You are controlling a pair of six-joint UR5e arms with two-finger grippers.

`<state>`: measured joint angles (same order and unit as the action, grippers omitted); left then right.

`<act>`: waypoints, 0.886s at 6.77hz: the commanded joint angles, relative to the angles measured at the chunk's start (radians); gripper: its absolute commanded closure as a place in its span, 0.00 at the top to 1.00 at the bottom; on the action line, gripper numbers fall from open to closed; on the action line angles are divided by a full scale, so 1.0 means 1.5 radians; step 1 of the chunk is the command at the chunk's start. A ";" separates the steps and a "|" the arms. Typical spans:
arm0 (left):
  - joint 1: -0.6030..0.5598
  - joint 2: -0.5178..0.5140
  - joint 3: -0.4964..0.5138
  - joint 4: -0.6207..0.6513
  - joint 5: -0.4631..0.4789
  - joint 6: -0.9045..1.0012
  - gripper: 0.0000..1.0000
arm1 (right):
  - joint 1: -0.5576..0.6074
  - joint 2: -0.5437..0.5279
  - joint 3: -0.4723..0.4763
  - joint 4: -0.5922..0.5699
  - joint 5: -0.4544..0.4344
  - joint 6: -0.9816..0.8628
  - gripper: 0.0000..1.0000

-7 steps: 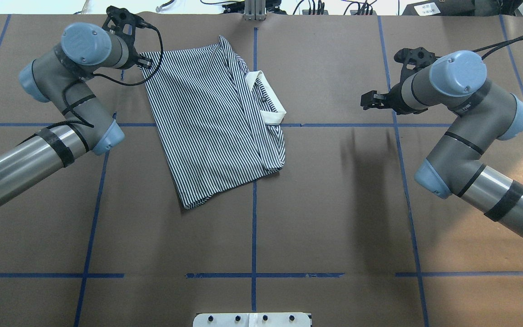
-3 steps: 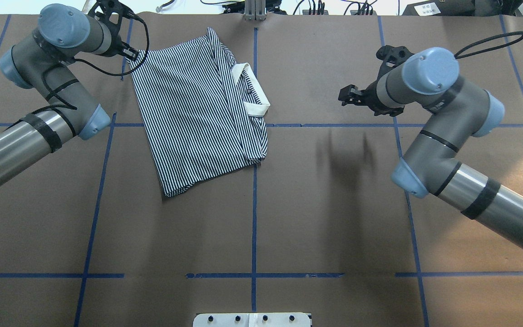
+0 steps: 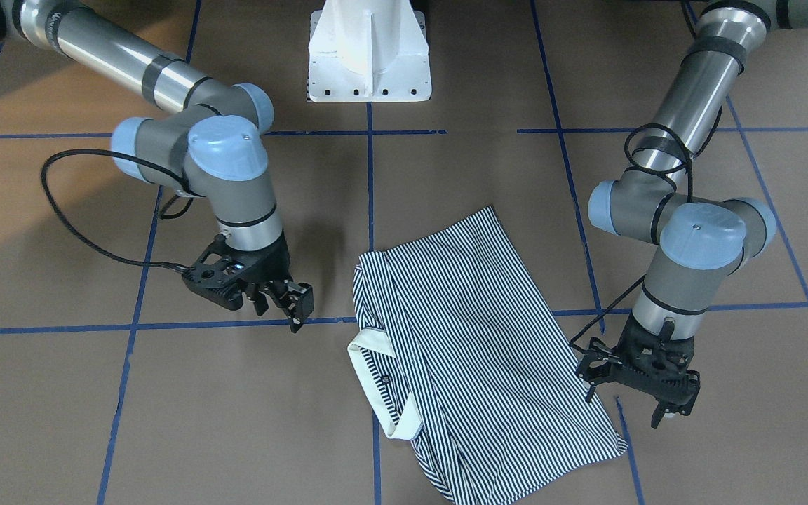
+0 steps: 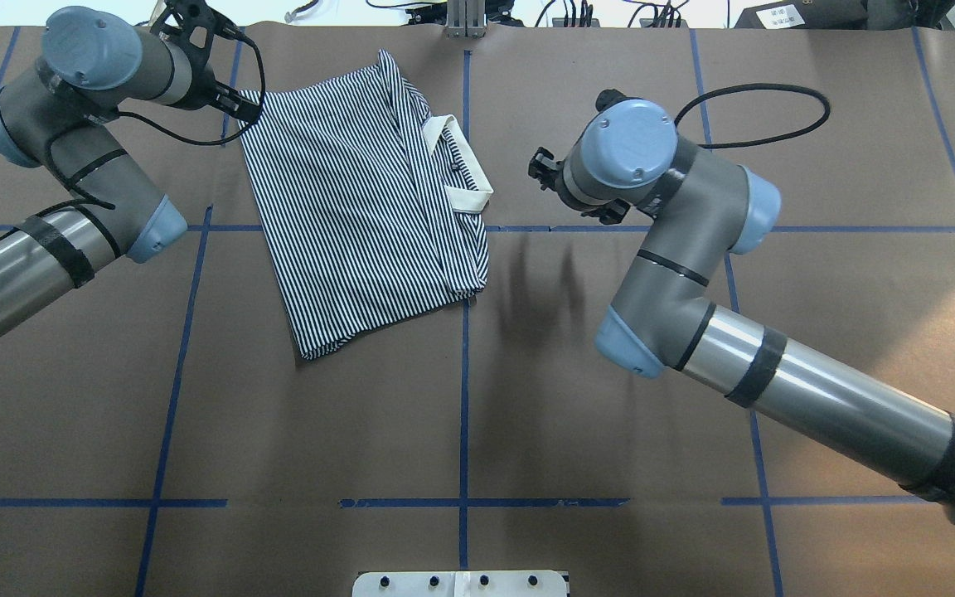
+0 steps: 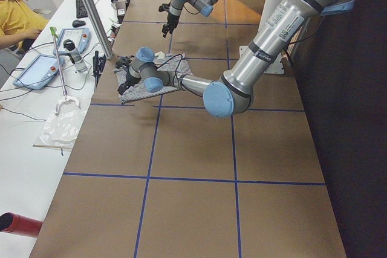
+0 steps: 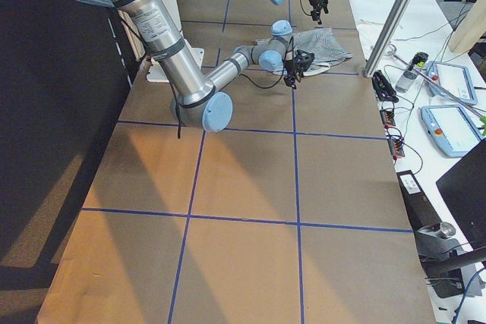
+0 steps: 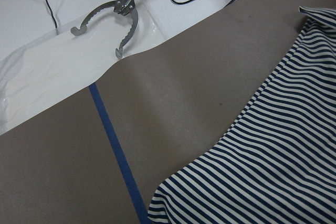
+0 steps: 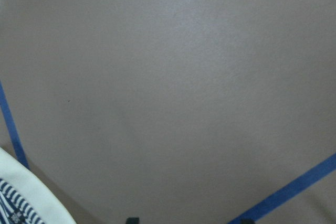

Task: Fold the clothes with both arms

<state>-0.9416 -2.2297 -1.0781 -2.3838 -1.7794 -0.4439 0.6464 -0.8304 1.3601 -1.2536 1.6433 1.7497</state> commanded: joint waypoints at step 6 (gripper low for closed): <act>0.005 0.005 -0.012 0.000 -0.004 -0.020 1.00 | -0.051 0.170 -0.231 0.016 -0.092 0.096 0.61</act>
<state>-0.9351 -2.2215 -1.0963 -2.3838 -1.7855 -0.4668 0.5758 -0.5801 1.0207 -1.2336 1.5087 1.8888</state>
